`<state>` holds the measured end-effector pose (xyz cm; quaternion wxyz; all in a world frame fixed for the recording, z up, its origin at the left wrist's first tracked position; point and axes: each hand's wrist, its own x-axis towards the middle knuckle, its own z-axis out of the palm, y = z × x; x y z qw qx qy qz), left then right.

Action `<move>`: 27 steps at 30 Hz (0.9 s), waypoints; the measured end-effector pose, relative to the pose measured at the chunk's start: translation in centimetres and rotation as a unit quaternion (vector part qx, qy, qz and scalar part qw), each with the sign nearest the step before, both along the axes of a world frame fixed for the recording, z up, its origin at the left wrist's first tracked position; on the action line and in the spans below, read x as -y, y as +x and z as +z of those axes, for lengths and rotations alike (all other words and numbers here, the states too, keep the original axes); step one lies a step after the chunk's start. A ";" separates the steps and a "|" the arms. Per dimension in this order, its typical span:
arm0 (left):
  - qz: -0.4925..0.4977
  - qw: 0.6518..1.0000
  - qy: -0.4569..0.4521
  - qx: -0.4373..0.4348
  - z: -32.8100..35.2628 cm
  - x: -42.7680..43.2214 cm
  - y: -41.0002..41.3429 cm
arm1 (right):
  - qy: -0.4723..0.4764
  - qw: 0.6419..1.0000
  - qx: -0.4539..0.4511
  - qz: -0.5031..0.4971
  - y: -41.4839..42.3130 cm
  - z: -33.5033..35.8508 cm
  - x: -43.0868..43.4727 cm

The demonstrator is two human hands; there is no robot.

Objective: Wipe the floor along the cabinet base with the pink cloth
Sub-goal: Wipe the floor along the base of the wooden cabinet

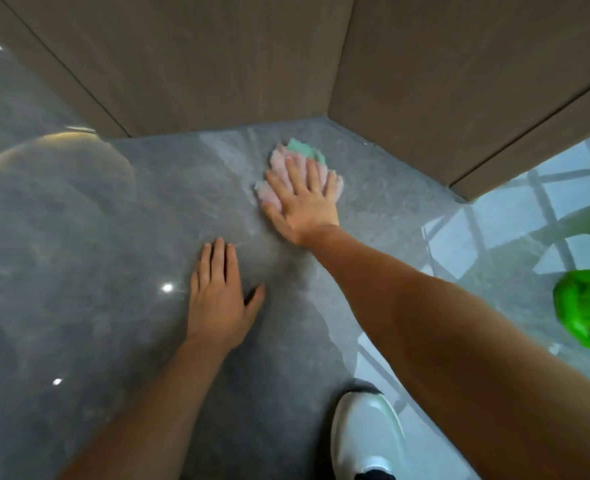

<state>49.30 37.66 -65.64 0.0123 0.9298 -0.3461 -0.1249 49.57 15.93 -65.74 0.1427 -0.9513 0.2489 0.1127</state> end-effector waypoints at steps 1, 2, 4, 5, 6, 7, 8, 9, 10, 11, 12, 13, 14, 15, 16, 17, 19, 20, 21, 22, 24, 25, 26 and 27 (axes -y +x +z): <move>0.003 1.000 0.001 -0.008 0.2 0.1 0.0 | 0.018 0.998 0.001 0.056 2.4 0.4 -1.3; 0.010 1.000 -0.003 -0.014 0.5 0.3 0.0 | 0.044 0.993 -0.003 0.112 4.8 0.8 -2.6; 0.019 0.999 -0.001 -0.027 1.0 1.1 -0.1 | 0.094 0.974 -0.028 0.204 9.2 1.9 -5.0; 0.015 0.999 0.015 -0.042 1.3 1.5 -0.1 | 0.103 0.967 -0.040 0.232 10.9 2.5 -6.1; 0.012 0.998 0.035 -0.051 1.5 1.7 -0.2 | 0.099 0.961 -0.051 0.252 12.1 3.0 -7.1; 0.016 0.997 0.045 -0.059 1.7 1.7 0.0 | 0.089 0.956 -0.057 0.275 12.7 3.3 -7.8; 0.022 0.997 0.041 -0.060 1.8 1.4 0.5 | 0.082 0.948 -0.056 0.303 12.8 3.3 -8.2; 0.025 0.998 0.027 -0.053 1.8 0.9 1.3 | 0.088 0.942 -0.047 0.320 12.3 3.0 -8.2; 0.027 0.999 0.013 -0.032 1.7 0.3 2.4 | 0.106 0.941 -0.035 0.319 11.8 2.7 -7.6; 0.038 0.999 0.006 -0.009 1.6 -0.5 3.8 | 0.123 0.943 -0.024 0.308 11.6 2.3 -6.8; 0.060 0.998 0.003 0.013 1.4 -1.3 5.4 | 0.130 0.945 -0.013 0.298 11.6 1.9 -6.0; 0.093 0.995 0.009 0.027 1.2 -2.1 6.9 | 0.125 0.947 -0.004 0.297 11.9 1.5 -5.5; 0.134 0.990 0.010 0.039 1.0 -2.9 8.4 | 0.114 0.945 -0.001 0.305 12.4 1.1 -5.3; 0.180 0.983 0.007 0.045 0.7 -4.0 9.5 | 0.098 0.943 -0.005 0.319 13.1 0.9 -5.5; 0.226 0.973 0.005 0.045 0.5 -5.0 10.6 | 0.074 0.940 -0.011 0.333 13.9 0.6 -6.0; 0.271 0.962 0.003 0.041 0.2 -6.0 11.7 | 0.049 0.937 -0.012 0.345 14.8 0.2 -6.7; 0.356 0.933 -0.018 0.043 -0.2 -8.3 13.8 | 0.009 0.934 -0.003 0.357 16.5 -0.6 -8.7; 0.390 0.919 -0.031 0.050 -0.4 -9.5 14.7 | -0.003 0.932 0.009 0.361 17.5 -0.9 -9.8; 0.415 0.907 -0.042 0.055 -0.4 -10.7 15.5 | -0.015 0.931 0.018 0.364 18.4 -1.2 -10.7; 0.430 0.900 -0.046 0.056 -0.5 -11.7 16.3 | -0.025 0.930 0.023 0.366 19.5 -1.4 -11.5; 0.441 0.895 -0.042 0.051 -0.6 -13.6 18.1 | -0.036 0.926 0.003 0.376 21.7 -1.2 -12.9; 0.445 0.894 -0.041 0.045 -0.8 -14.4 19.1 | -0.039 0.923 -0.019 0.384 22.6 -0.8 -13.3; 0.449 0.891 -0.044 0.041 -1.0 -15.1 20.1 | -0.040 0.920 -0.038 0.389 23.4 -0.5 -13.8; 0.452 0.890 -0.050 0.036 -1.1 -15.7 21.1 | -0.042 0.918 -0.056 0.390 24.0 -0.2 -14.1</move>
